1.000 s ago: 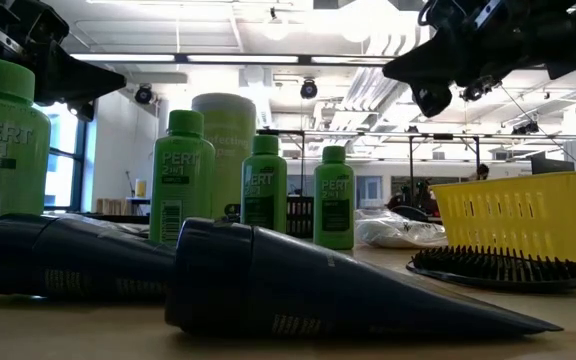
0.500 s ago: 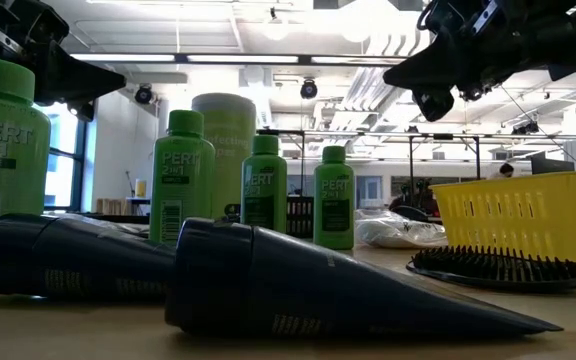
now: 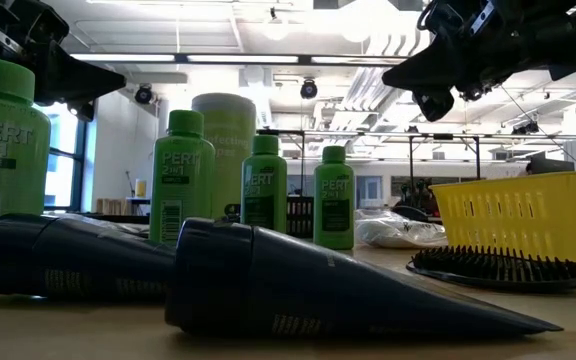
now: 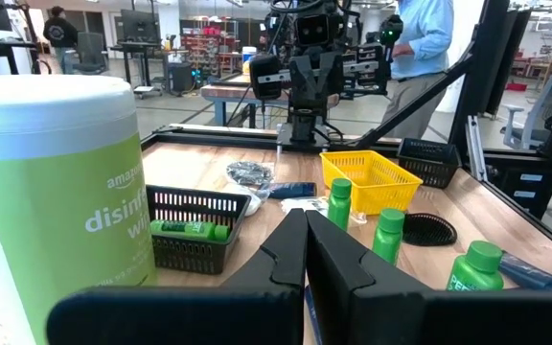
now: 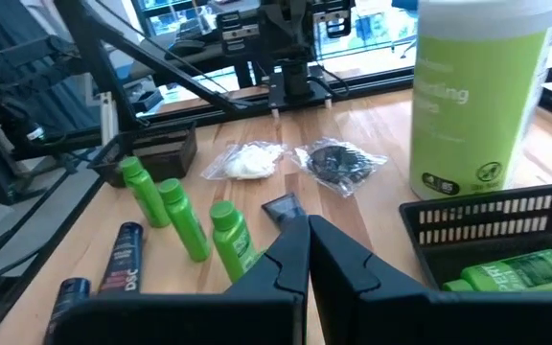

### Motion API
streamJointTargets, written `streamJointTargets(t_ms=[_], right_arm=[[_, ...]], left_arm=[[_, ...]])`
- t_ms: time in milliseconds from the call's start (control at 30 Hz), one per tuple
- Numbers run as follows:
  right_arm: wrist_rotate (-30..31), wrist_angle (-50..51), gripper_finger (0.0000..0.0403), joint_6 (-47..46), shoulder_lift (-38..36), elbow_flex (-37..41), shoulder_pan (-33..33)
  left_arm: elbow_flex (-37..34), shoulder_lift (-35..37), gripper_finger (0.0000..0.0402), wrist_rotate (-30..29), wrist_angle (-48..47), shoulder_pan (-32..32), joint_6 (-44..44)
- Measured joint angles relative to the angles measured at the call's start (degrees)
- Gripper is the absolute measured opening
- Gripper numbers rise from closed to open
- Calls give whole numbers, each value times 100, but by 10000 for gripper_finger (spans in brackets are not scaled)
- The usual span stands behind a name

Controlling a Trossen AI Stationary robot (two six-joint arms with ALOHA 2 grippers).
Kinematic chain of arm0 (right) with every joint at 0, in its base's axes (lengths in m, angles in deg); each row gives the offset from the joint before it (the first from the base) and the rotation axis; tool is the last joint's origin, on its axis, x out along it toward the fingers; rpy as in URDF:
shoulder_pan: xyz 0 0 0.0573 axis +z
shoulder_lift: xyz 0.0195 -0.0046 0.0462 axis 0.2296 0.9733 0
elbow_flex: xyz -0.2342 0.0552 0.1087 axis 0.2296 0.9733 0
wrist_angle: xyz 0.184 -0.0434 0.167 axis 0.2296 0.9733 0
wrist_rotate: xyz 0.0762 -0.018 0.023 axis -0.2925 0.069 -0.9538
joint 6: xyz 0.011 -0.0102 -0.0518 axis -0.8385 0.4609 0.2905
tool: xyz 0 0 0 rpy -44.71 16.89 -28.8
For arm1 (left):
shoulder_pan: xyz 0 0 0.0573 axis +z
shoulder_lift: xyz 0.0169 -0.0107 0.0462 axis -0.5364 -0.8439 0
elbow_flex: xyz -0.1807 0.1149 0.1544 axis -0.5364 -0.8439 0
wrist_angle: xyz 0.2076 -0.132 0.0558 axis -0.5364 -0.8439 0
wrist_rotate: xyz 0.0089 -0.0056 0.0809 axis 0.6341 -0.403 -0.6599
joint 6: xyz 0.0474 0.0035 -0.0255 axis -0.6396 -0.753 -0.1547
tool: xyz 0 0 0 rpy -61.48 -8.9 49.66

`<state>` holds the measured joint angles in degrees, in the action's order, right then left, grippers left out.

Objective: Pick & Place Travel size toiletries
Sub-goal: Put the white cotton pack into the bottom right black bin

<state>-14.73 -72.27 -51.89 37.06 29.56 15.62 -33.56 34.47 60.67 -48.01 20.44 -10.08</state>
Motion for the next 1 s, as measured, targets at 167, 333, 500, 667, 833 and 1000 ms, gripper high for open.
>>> streamJointTargets(t_ms=[167, 333, 500, 667, 833, 1000], right_arm=[[-5, -2, 31, 0, 0, 0, 2], [-3, 0, 86, 0, 0, -2, 0], [-3, 76, 155, -123, 2, -4, 0], [-5, 101, 211, -424, 2, -7, 0], [81, 223, 243, -467, 2, -7, 2], [416, 519, 247, -437, 2, -9, 2]], left_arm=[[0, 0, 3, 0, 0, -1, 0], [0, 0, 3, 0, 0, -1, 0], [0, 0, 3, 0, 0, 1, 0], [0, 0, 3, 0, 0, 1, 0], [0, 0, 3, 0, 0, -1, 0], [0, 0, 3, 0, -1, 0, 0]])
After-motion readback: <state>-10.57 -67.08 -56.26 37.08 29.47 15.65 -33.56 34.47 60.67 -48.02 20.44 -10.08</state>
